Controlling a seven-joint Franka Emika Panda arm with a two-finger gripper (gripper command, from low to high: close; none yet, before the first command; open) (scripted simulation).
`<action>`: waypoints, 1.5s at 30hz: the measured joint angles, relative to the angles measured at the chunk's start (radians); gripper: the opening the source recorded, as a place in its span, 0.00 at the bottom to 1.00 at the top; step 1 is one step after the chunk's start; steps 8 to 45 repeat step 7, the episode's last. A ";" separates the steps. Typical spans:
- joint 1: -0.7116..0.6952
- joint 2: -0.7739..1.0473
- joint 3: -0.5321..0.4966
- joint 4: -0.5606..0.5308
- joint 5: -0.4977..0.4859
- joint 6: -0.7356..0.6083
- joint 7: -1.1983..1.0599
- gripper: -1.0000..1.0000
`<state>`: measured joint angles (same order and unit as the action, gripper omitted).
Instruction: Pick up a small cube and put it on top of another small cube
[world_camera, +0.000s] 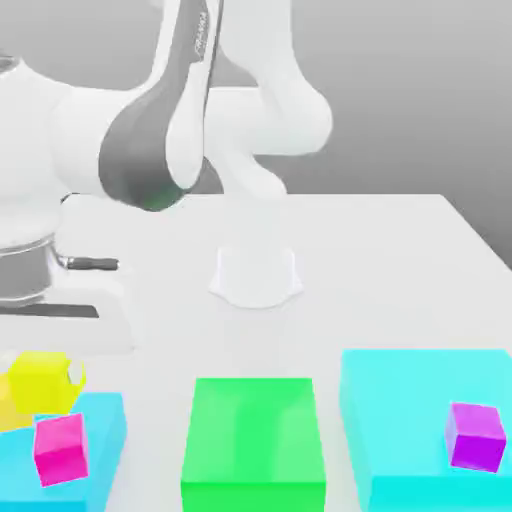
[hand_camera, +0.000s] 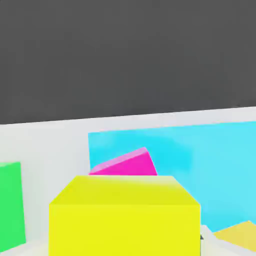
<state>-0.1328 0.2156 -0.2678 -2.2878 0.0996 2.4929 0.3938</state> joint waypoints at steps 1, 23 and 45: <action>0.000 0.000 0.000 0.000 0.000 0.000 0.000 1.00; 0.001 0.003 0.000 0.001 -0.001 0.003 0.002 1.00; 0.001 0.003 0.000 0.001 -0.001 0.003 0.002 1.00</action>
